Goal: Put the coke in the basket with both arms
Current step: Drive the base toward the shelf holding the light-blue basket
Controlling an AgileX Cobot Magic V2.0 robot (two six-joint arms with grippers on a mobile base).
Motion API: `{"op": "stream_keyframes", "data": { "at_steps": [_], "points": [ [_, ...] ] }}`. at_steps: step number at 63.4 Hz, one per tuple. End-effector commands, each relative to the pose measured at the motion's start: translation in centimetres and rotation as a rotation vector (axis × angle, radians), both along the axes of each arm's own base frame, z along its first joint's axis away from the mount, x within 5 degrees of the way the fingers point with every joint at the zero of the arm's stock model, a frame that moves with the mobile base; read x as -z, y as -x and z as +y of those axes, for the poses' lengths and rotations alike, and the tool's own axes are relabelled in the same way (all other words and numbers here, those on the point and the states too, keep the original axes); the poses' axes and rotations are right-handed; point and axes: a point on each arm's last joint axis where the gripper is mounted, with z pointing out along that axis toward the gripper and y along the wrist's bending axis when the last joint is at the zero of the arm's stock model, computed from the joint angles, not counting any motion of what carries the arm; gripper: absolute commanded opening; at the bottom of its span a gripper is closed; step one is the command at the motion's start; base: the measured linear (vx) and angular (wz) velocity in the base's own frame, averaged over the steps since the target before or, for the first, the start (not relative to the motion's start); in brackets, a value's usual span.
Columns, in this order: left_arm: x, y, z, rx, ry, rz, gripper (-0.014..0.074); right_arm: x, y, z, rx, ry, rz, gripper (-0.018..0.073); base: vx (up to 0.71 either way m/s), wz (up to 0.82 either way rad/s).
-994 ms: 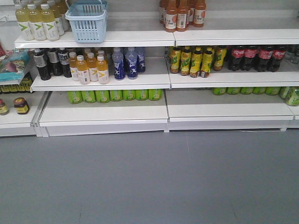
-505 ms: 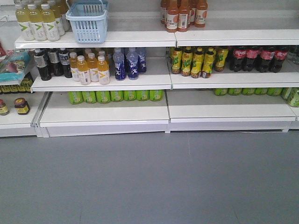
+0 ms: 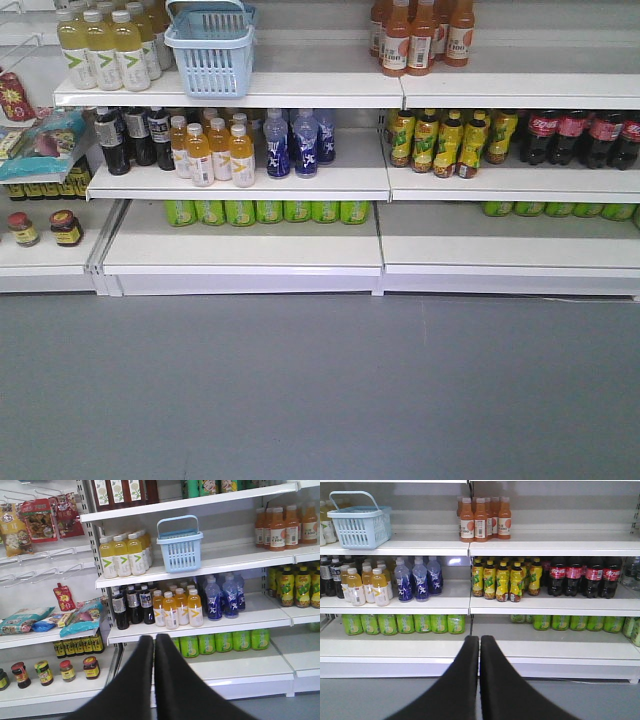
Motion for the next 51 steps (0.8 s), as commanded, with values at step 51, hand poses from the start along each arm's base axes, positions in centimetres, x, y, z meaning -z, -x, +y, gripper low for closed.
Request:
{"op": "stream_keyframes", "data": {
  "at_steps": [51],
  "points": [
    [-0.6,0.16,-0.14,0.017,-0.001,-0.085,-0.0006,-0.22,0.04,-0.1,0.01,0.009,-0.072,-0.0005,0.13,0.03]
  ]
}}
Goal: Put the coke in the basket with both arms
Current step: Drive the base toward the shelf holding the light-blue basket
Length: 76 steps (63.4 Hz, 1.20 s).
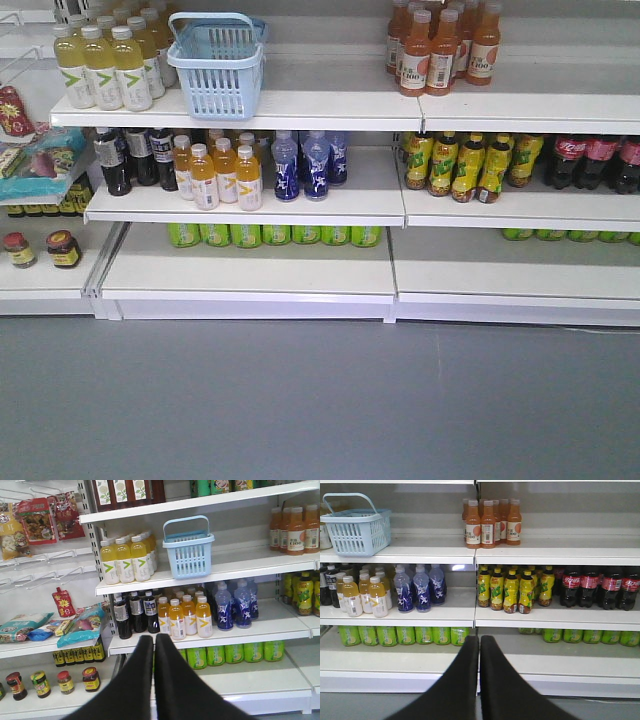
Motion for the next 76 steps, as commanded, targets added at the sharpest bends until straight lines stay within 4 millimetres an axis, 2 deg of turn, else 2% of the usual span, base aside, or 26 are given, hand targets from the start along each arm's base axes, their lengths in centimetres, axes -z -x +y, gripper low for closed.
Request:
{"op": "stream_keyframes", "data": {
  "at_steps": [1,76],
  "points": [
    [-0.6,0.16,-0.14,0.017,-0.001,-0.085,-0.0006,-0.22,0.04,-0.1,0.01,0.009,-0.072,-0.0005,0.14,-0.03],
    [-0.6,0.16,-0.14,0.017,-0.001,-0.085,-0.0006,-0.23,0.04,-0.1,0.011,0.009,-0.073,-0.0005,0.14,0.01]
  ]
}}
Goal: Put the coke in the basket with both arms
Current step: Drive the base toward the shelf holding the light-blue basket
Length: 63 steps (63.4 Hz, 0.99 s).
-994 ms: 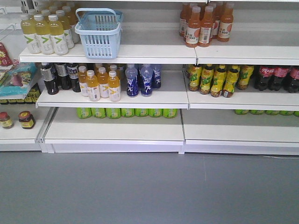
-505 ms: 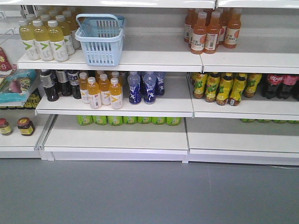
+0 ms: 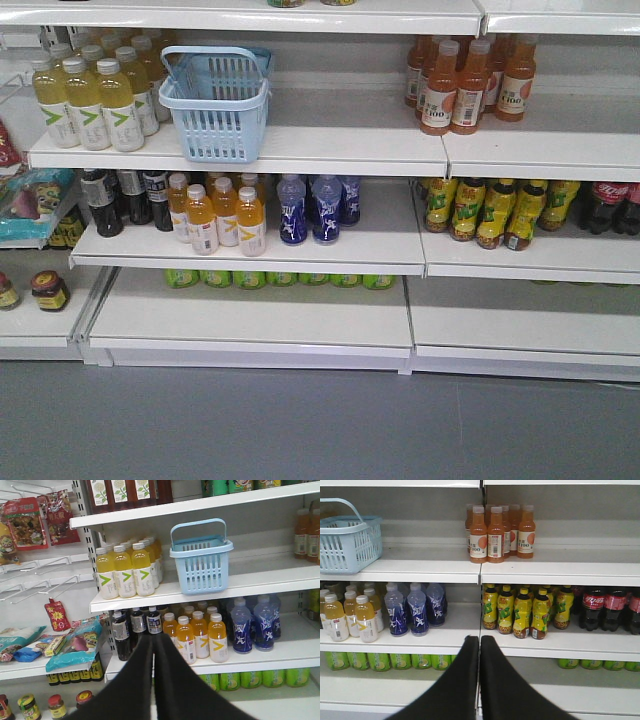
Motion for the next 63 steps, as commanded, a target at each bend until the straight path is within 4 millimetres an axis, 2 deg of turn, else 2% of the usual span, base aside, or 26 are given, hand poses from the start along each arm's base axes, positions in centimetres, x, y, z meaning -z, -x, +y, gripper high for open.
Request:
{"op": "stream_keyframes", "data": {
  "at_steps": [1,63],
  "points": [
    [-0.6,0.16,-0.14,0.017,-0.001,-0.085,-0.0006,-0.23,0.04,-0.1,0.011,0.009,-0.073,-0.0005,0.16,-0.01],
    [-0.6,0.16,-0.14,0.017,-0.001,-0.085,-0.0006,-0.22,0.04,-0.1,0.01,0.009,-0.071,-0.0005,0.14,-0.02]
  ]
}}
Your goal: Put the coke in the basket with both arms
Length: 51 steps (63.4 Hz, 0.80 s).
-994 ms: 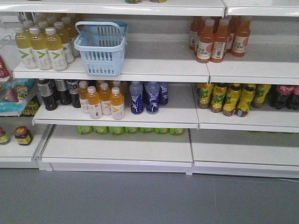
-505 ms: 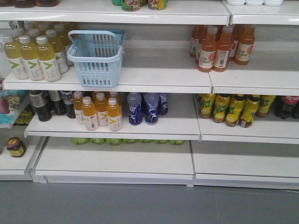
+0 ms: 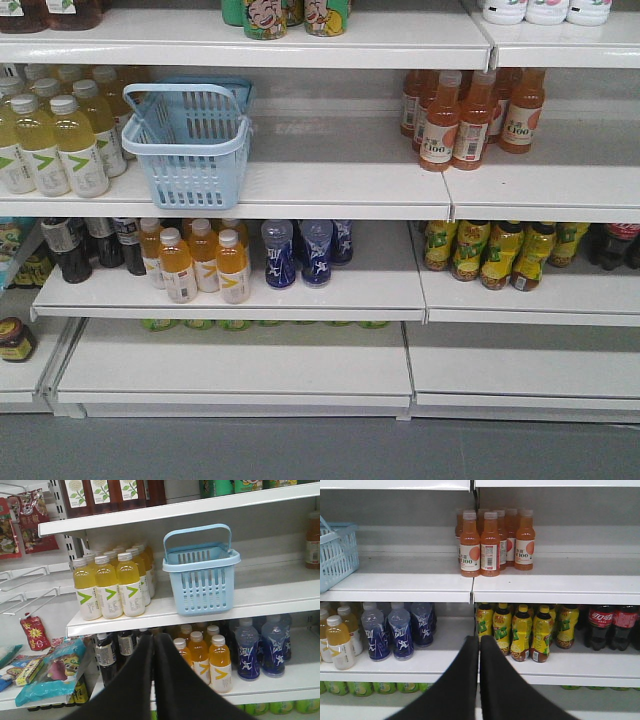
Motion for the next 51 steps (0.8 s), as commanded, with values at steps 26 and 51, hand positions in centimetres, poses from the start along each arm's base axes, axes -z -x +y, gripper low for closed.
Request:
{"op": "stream_keyframes", "data": {
  "at_steps": [26,51],
  "points": [
    [-0.6,0.16,-0.14,0.017,-0.001,-0.085,-0.0006,-0.23,0.04,-0.1,0.011,0.009,-0.073,-0.0005,0.08,-0.03],
    [-0.6,0.16,-0.14,0.017,-0.001,-0.085,-0.0006,-0.23,0.04,-0.1,0.011,0.009,-0.073,-0.0005,0.08,-0.03]
  ]
}}
